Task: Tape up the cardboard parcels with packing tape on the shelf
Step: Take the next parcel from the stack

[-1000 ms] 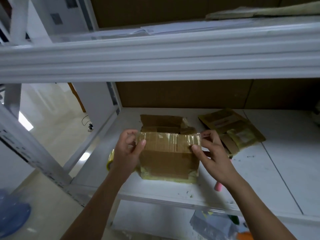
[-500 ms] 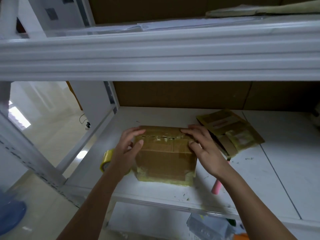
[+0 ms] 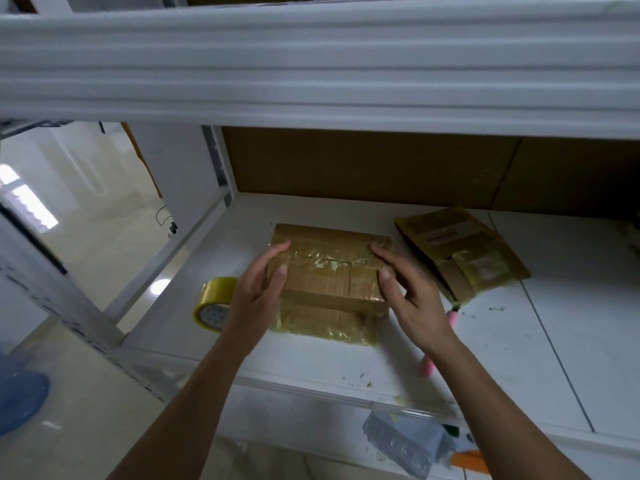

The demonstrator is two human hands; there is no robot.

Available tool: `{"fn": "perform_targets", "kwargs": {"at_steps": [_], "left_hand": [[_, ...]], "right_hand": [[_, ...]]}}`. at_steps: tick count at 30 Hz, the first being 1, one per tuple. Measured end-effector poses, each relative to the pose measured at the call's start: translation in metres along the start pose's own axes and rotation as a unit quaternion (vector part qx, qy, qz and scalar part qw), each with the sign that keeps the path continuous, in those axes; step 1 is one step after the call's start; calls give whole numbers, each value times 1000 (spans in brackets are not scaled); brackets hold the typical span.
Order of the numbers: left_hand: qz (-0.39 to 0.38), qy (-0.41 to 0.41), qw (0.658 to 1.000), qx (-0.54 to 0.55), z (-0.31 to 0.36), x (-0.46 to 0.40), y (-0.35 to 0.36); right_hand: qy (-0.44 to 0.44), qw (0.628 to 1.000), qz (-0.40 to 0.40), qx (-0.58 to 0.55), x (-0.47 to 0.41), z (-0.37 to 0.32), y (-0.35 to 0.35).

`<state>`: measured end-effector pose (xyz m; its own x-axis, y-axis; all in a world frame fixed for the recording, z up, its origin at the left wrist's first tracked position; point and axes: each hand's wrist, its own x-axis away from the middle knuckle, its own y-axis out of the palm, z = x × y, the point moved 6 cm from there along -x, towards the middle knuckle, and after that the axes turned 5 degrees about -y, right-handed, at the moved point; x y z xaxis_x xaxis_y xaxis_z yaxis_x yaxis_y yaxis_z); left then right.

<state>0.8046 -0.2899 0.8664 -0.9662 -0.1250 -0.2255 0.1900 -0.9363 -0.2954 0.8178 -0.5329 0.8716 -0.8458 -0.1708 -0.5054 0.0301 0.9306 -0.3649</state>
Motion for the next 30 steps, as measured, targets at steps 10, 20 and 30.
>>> {"fn": "perform_targets", "kwargs": {"at_steps": [10,20,30], "left_hand": [[-9,-28,998,-53,8,-16,2],[-12,-58,988,-141,9,-9,-3],[1,0,996,-92,15,-5,-6]], "right_hand": [[60,997,-7,39,-16,-3,2],[138,984,-59,96,-10,-11,2],[59,996,-2,63,-4,-16,-7]]}}
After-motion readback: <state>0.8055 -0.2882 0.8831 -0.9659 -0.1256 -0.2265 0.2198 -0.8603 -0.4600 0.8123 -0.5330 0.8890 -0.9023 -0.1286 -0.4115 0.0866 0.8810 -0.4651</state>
